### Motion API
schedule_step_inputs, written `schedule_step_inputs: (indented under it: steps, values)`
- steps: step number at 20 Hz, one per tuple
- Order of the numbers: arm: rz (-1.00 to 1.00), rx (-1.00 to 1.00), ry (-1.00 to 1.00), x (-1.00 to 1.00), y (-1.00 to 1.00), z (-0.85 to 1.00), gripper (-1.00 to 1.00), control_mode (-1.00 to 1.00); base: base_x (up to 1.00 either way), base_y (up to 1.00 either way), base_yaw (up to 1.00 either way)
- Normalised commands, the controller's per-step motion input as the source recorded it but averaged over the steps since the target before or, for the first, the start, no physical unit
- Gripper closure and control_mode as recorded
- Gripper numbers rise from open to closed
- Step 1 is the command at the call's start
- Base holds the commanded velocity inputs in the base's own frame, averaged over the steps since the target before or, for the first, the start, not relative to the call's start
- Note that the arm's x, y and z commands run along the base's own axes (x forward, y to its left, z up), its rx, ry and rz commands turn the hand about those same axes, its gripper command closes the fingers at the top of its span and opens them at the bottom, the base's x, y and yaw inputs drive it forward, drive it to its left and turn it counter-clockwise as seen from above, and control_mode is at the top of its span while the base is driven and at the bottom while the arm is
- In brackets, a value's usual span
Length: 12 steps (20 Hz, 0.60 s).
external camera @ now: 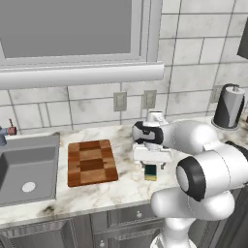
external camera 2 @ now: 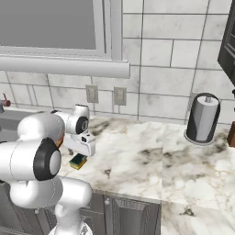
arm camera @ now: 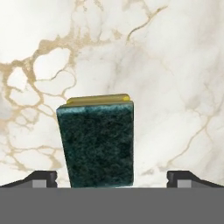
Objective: Pick up the sponge from the counter and clean the cutting board by briefly scrubbing or pressing down on the cutting board. Once finished, release the sponge.
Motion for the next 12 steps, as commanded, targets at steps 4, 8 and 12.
schedule_step_inputs:
  steps: [4, 8, 12]
  values:
    - [-0.03, -0.01, 0.0, 0.0, 0.0, -0.15, -1.0, -1.0, 0.0, 0.0, 0.0]
    - [0.0, 0.0, 0.0, 0.0, 0.0, -0.15, -1.0, -1.0, 0.0, 0.0, 0.0]
    - [0.0, 0.0, 0.0, 0.0, 0.0, -0.04, -1.0, -1.0, 0.0, 0.0, 0.0]
